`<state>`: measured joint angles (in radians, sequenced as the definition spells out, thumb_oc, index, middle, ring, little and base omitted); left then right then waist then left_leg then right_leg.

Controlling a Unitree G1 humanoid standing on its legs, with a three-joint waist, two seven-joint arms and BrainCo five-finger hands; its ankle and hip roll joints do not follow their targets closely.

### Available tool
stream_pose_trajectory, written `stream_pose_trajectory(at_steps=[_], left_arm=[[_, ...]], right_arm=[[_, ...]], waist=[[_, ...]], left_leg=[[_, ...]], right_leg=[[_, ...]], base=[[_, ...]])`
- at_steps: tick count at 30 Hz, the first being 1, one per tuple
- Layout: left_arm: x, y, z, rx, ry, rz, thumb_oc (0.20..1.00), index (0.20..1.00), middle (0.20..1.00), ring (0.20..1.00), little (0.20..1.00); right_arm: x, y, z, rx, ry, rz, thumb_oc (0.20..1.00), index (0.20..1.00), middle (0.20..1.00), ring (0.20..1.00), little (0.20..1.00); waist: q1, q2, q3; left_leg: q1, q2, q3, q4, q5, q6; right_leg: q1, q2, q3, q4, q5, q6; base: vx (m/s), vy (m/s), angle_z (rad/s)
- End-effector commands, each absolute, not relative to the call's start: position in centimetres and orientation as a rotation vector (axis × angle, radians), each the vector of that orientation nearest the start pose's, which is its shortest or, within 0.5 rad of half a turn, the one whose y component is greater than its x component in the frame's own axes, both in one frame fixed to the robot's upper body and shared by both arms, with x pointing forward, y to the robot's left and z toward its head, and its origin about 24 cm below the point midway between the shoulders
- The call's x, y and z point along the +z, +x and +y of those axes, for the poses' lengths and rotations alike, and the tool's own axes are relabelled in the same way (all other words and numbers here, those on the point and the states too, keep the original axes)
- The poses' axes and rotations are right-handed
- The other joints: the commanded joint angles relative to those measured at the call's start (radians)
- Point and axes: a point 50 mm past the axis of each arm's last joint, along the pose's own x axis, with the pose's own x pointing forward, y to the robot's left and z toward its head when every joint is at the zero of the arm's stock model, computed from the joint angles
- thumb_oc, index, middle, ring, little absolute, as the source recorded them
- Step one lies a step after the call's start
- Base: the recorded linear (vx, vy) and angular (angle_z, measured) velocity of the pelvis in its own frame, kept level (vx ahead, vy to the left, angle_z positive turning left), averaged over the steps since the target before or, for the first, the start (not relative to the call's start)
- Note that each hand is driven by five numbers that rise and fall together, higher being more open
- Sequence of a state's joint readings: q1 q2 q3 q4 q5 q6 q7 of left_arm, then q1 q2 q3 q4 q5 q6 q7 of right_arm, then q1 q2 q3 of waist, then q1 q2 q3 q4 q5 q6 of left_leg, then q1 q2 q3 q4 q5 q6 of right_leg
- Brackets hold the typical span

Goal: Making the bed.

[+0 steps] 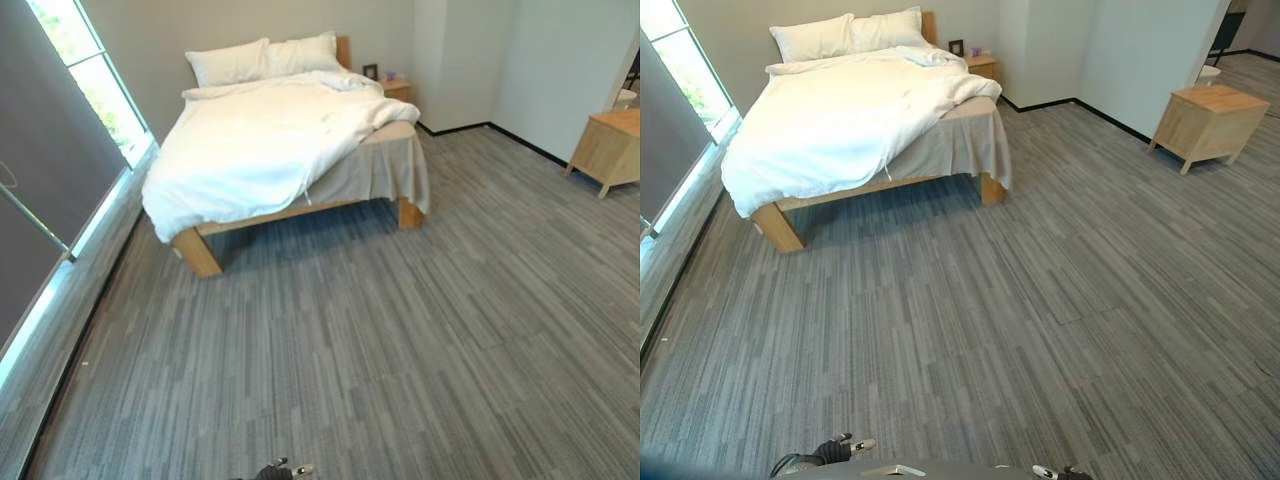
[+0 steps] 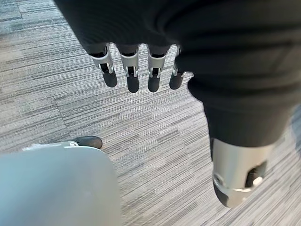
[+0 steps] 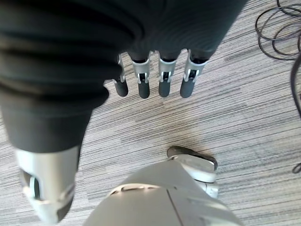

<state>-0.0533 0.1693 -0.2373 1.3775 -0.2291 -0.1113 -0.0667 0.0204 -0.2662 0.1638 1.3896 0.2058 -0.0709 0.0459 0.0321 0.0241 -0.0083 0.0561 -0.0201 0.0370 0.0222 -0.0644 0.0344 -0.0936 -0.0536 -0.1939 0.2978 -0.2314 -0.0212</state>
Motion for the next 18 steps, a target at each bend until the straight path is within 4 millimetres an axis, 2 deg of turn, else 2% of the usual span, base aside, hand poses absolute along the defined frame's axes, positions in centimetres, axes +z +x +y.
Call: stream_pose_trajectory(at_steps=[1,3,4,5,6,8,9,10,11,12,13,15,17,18], left_arm=[[-16.4,11.6,18.6,-0.039,0.062,1.139,1.000,1.000,1.000,1.000,1.000],[-16.5,11.4,18.7,-0.020,0.045,1.144,1.000,1.000,1.000,1.000,1.000],[-16.3,11.8,19.0,0.039,-0.006,1.125,1.000,1.000,1.000,1.000,1.000],[-16.0,12.8,19.2,0.099,-0.077,1.080,1.000,1.000,1.000,1.000,1.000],[-15.0,15.1,19.8,0.127,-0.074,0.986,1.000,1.000,1.000,1.000,1.000],[-13.7,17.5,20.2,0.132,-0.092,0.877,1.000,1.000,1.000,1.000,1.000],[-13.7,17.5,20.2,0.132,-0.092,0.877,1.000,1.000,1.000,1.000,1.000],[-12.7,18.9,20.4,0.134,-0.121,0.809,1.000,1.000,1.000,1.000,1.000],[-11.6,20.3,20.4,0.124,-0.151,0.732,1.000,1.000,1.000,1.000,1.000],[-8.8,22.8,20.5,0.090,-0.159,0.565,1.000,1.000,1.000,1.000,1.000],[-8.8,22.8,20.5,0.090,-0.158,0.567,1.000,1.000,1.000,1.000,1.000],[-4.5,24.7,20.5,0.029,-0.169,0.347,1.000,1.000,1.000,1.000,1.000],[-2.6,25.3,20.2,-0.004,-0.182,0.254,1.000,1.000,1.000,1.000,1.000],[-2.7,25.2,20.1,-0.001,-0.184,0.262,1.000,1.000,1.000,1.000,1.000]], right_arm=[[-16.5,7.0,-24.3,-0.129,-0.139,1.297,1.000,1.000,1.000,1.000,1.000],[-16.5,6.7,-24.4,-0.142,-0.129,1.306,1.000,1.000,1.000,1.000,1.000],[-16.4,6.9,-24.7,-0.223,-0.054,1.283,1.000,1.000,1.000,1.000,1.000],[-16.1,7.9,-25.3,-0.306,0.021,1.223,1.000,1.000,1.000,1.000,1.000],[-15.0,11.8,-25.0,-0.315,0.073,1.054,1.000,1.000,1.000,1.000,1.000],[-13.5,15.2,-24.7,-0.281,0.079,0.898,1.000,1.000,1.000,1.000,1.000],[-13.5,15.1,-24.7,-0.281,0.078,0.899,1.000,1.000,1.000,1.000,1.000],[-11.9,17.6,-24.6,-0.251,0.068,0.780,1.000,1.000,1.000,1.000,1.000],[-10.6,19.0,-24.4,-0.232,0.066,0.692,1.000,1.000,1.000,1.000,1.000],[-7.8,21.2,-24.4,-0.182,0.031,0.542,1.000,1.000,1.000,1.000,1.000],[-7.9,21.1,-24.4,-0.182,0.031,0.543,1.000,1.000,1.000,1.000,1.000],[-4.3,22.6,-24.0,-0.118,-0.029,0.363,1.000,1.000,1.000,1.000,1.000],[-2.7,23.2,-23.6,-0.089,-0.026,0.278,1.000,1.000,1.000,1.000,1.000],[-2.6,23.2,-23.4,-0.088,-0.025,0.271,1.000,1.000,1.000,1.000,1.000]], waist=[[0.002,-0.071,0.026],[0.001,-0.070,0.024],[-0.002,-0.069,0.021],[-0.010,-0.065,0.017],[-0.023,-0.062,0.018],[-0.033,-0.059,0.022],[-0.032,-0.059,0.022],[-0.038,-0.058,0.024],[-0.042,-0.056,0.026],[-0.045,-0.053,0.029],[-0.045,-0.053,0.029],[-0.045,-0.051,0.035],[-0.043,-0.053,0.039],[-0.042,-0.054,0.039]], left_leg=[[0.096,0.019,-0.067,-0.109,0.025,-0.065],[0.097,0.019,-0.064,-0.109,0.023,-0.064],[0.100,0.019,-0.063,-0.109,0.021,-0.065],[0.104,0.020,-0.056,-0.109,0.019,-0.067],[0.106,0.021,-0.044,-0.109,0.020,-0.070],[0.106,0.023,-0.035,-0.109,0.021,-0.072],[0.107,0.024,-0.034,-0.109,0.021,-0.072],[0.105,0.024,-0.030,-0.109,0.023,-0.073],[0.105,0.024,-0.025,-0.109,0.023,-0.074],[0.101,0.025,-0.023,-0.109,0.027,-0.074],[0.102,0.025,-0.023,-0.109,0.027,-0.074],[0.098,0.024,-0.026,-0.109,0.030,-0.072],[0.096,0.025,-0.028,-0.109,0.030,-0.070],[0.097,0.024,-0.029,-0.109,0.029,-0.069]], right_leg=[[0.214,-0.070,-0.016,-0.373,0.277,0.145],[0.215,-0.069,-0.013,-0.374,0.277,0.145],[0.217,-0.068,-0.012,-0.376,0.276,0.145],[0.217,-0.067,-0.006,-0.376,0.276,0.146],[0.213,-0.065,0.005,-0.375,0.279,0.146],[0.207,-0.063,0.015,-0.373,0.281,0.148],[0.208,-0.063,0.015,-0.373,0.280,0.148],[0.204,-0.063,0.018,-0.372,0.282,0.150],[0.203,-0.063,0.021,-0.372,0.283,0.151],[0.198,-0.065,0.021,-0.371,0.287,0.153],[0.199,-0.065,0.021,-0.371,0.287,0.154],[0.193,-0.067,0.018,-0.367,0.288,0.155],[0.193,-0.070,0.015,-0.365,0.288,0.157],[0.194,-0.070,0.015,-0.365,0.288,0.157]], base=[[0.00,0.000,0.00],[0.02,-0.002,-0.01],[0.06,0.004,-0.05],[0.04,0.010,-0.08],[0.01,0.010,-0.11],[-0.02,0.006,-0.16],[-0.02,0.004,-0.21],[-0.02,0.006,-0.20],[-0.04,0.010,-0.16],[-0.03,0.009,-0.16],[-0.02,0.007,-0.09],[0.00,0.004,-0.04],[0.00,0.000,0.00],[0.00,0.000,0.00]])
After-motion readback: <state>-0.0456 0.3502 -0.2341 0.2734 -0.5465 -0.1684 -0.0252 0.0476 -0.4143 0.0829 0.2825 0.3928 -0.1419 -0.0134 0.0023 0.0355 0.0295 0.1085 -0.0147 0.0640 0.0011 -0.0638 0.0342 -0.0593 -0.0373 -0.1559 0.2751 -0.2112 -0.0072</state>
